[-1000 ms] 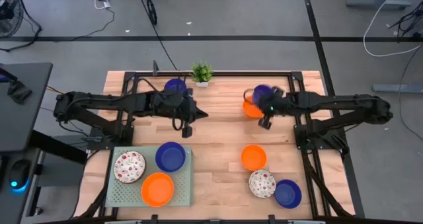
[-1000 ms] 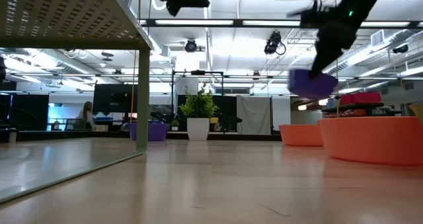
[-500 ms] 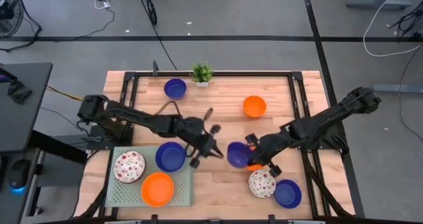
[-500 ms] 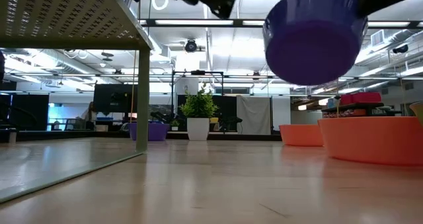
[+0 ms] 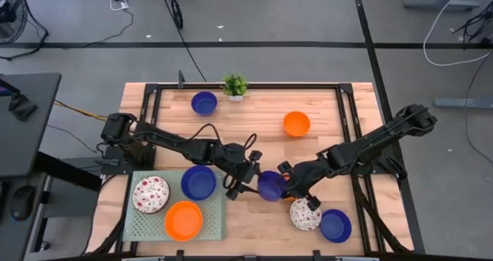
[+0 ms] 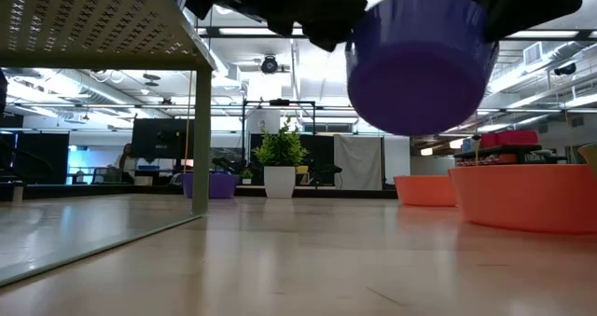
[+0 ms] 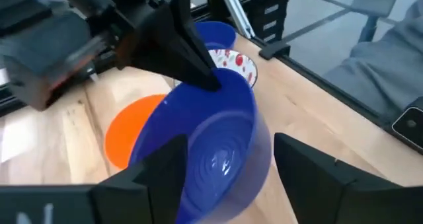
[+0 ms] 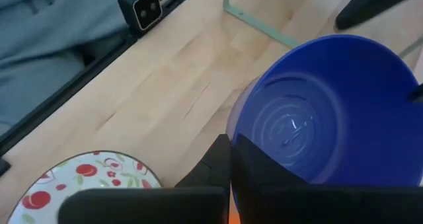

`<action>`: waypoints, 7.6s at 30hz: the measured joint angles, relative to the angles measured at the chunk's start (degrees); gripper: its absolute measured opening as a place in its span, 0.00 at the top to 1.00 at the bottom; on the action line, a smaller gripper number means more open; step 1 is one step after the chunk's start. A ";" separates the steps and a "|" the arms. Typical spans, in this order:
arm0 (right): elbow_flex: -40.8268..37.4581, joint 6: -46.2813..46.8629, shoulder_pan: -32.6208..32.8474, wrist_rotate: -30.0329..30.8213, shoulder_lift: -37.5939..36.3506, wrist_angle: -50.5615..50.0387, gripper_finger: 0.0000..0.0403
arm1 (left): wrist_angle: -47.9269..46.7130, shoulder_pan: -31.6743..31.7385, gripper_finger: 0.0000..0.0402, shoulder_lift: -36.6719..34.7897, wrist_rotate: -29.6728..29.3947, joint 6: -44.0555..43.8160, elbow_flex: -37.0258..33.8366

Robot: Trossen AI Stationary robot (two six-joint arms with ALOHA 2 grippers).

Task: Pick & Place Mini bowls
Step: Stack the blue bowl on top of the blue bowl on the shelf, then stack the orange bowl on top of the orange bowl on the shelf

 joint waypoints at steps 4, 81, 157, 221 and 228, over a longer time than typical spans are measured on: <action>0.00 -1.47 -0.04 0.04 -0.02 1.30 0.99 | -1.38 -0.04 0.45 0.44 0.19 0.10 -0.02; -4.48 9.93 19.87 10.73 -2.64 22.35 0.80 | -95.99 -35.76 0.98 -1.97 -43.22 -49.87 47.95; -4.39 46.09 31.47 26.68 -9.10 -10.35 0.80 | -18.62 7.96 0.96 18.29 -7.09 -4.34 33.89; -4.46 71.86 21.45 58.38 -4.55 -28.59 0.80 | -15.96 21.81 0.53 17.46 -6.49 2.87 33.88; -4.58 51.32 -0.47 47.89 -4.57 -26.72 0.80 | -39.59 24.88 0.67 2.31 -6.45 1.67 34.01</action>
